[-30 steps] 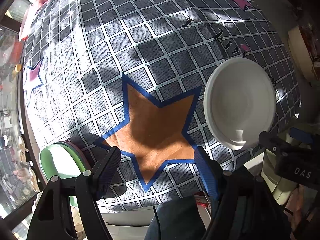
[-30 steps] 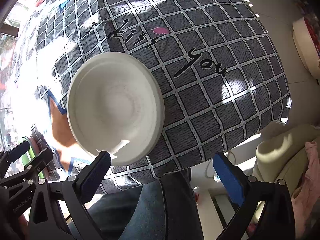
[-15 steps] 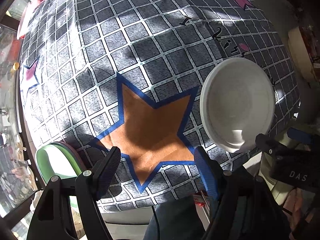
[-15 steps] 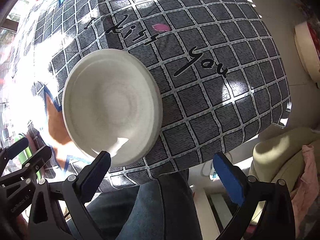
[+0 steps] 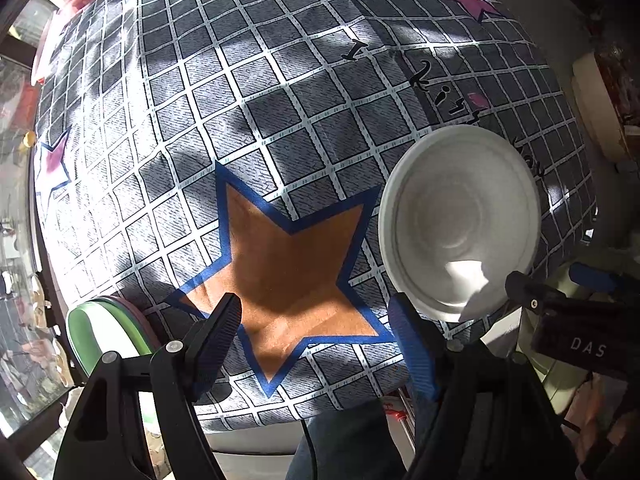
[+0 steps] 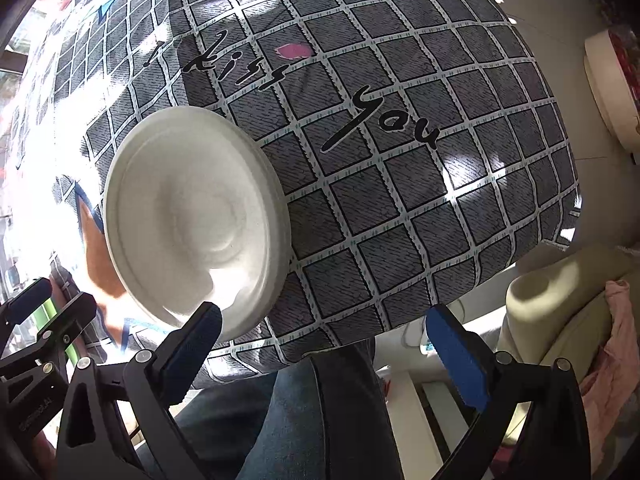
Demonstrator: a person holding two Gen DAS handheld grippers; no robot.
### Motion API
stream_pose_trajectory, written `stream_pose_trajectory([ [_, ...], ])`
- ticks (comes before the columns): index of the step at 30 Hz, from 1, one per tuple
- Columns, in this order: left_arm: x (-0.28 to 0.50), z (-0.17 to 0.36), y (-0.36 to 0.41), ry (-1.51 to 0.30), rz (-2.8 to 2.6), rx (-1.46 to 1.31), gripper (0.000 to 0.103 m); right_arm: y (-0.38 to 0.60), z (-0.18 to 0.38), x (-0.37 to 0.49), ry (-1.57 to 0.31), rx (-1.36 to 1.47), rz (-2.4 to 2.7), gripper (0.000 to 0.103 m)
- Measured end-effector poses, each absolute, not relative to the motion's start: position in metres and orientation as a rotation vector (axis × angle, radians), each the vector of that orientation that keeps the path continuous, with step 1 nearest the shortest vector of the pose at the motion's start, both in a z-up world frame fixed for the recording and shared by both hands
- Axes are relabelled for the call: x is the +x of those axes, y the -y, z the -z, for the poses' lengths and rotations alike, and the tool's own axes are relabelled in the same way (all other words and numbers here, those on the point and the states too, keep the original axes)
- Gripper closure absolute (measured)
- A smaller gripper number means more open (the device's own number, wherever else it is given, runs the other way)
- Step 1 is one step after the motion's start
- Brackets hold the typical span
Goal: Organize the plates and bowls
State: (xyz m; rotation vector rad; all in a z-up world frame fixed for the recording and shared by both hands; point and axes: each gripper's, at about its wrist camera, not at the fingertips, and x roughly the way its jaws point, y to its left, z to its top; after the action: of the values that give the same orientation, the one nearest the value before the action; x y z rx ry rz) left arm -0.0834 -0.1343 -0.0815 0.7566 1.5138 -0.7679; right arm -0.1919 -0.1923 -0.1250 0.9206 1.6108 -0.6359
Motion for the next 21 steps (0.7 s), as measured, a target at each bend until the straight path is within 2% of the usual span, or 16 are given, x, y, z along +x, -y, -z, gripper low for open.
stream_pose_trajectory([
  [18,-0.100,0.132,0.190,-1.532,0.732,0.752,0.024,0.237,0.154,-0.170,-1.616,0.789,0.492,0.000],
  [19,-0.100,0.134,0.192,-1.532,0.731,0.751,0.024,0.244,0.154,-0.166,-1.614,0.785,0.486,0.004],
  [20,-0.101,0.136,0.194,-1.535,0.731,0.750,0.024,0.247,0.154,-0.163,-1.612,0.784,0.476,0.019],
  [21,-0.103,0.138,0.196,-1.541,0.734,0.748,0.024,0.249,0.155,-0.160,-1.620,0.780,0.468,0.028],
])
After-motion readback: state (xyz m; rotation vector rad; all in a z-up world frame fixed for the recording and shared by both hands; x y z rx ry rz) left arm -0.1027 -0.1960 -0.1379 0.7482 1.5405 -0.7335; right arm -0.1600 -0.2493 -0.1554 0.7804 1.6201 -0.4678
